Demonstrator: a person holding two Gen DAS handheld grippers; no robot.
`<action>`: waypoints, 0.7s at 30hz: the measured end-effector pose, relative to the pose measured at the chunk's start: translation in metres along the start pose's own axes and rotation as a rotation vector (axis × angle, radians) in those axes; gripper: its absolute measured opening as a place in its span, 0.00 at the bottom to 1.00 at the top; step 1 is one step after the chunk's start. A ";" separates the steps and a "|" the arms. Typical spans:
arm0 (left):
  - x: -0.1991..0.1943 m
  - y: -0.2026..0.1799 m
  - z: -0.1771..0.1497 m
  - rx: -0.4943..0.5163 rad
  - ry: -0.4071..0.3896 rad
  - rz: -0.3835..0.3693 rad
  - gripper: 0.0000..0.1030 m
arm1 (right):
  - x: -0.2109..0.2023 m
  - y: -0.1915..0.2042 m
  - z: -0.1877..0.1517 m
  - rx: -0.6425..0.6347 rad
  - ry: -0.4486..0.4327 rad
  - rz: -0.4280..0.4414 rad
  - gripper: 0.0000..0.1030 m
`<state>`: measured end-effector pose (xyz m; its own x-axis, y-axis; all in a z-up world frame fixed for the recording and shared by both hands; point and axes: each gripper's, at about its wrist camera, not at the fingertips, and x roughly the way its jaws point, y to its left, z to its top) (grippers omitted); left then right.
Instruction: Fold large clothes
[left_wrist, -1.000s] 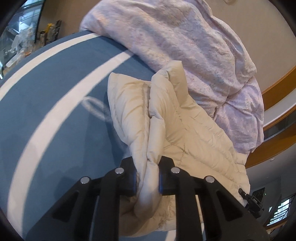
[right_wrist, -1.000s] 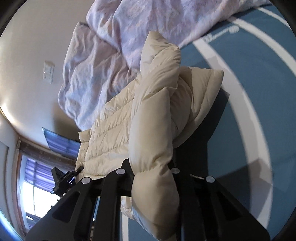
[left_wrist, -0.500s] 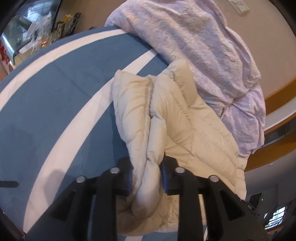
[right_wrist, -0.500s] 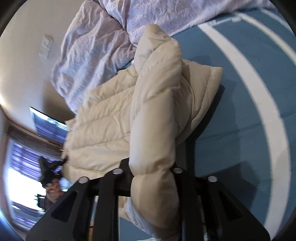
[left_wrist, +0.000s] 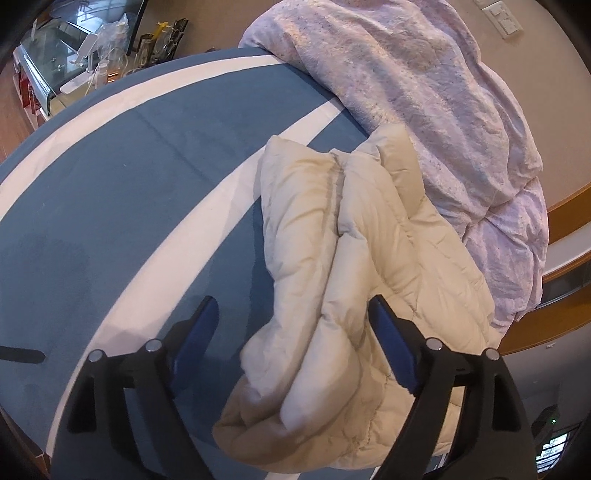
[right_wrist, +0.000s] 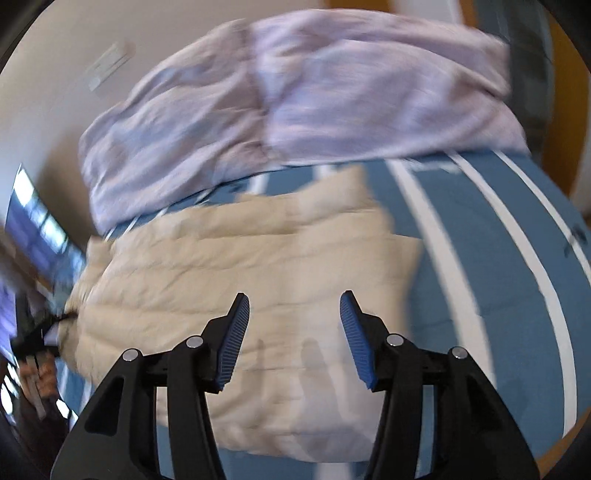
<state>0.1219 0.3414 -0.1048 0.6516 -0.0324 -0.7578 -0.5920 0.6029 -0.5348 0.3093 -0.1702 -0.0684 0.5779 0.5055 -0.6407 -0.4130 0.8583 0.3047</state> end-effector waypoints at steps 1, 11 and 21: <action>0.000 0.000 -0.001 0.001 0.000 -0.003 0.81 | 0.003 0.014 -0.002 -0.039 -0.003 0.006 0.52; 0.002 -0.006 -0.007 0.004 0.000 -0.034 0.81 | 0.044 0.093 -0.034 -0.183 -0.007 -0.027 0.52; 0.006 -0.011 -0.010 0.011 -0.007 -0.048 0.75 | 0.060 0.087 -0.047 -0.144 0.019 -0.086 0.52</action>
<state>0.1276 0.3265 -0.1077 0.6826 -0.0563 -0.7286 -0.5546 0.6093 -0.5667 0.2750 -0.0689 -0.1134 0.6025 0.4282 -0.6736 -0.4599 0.8760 0.1455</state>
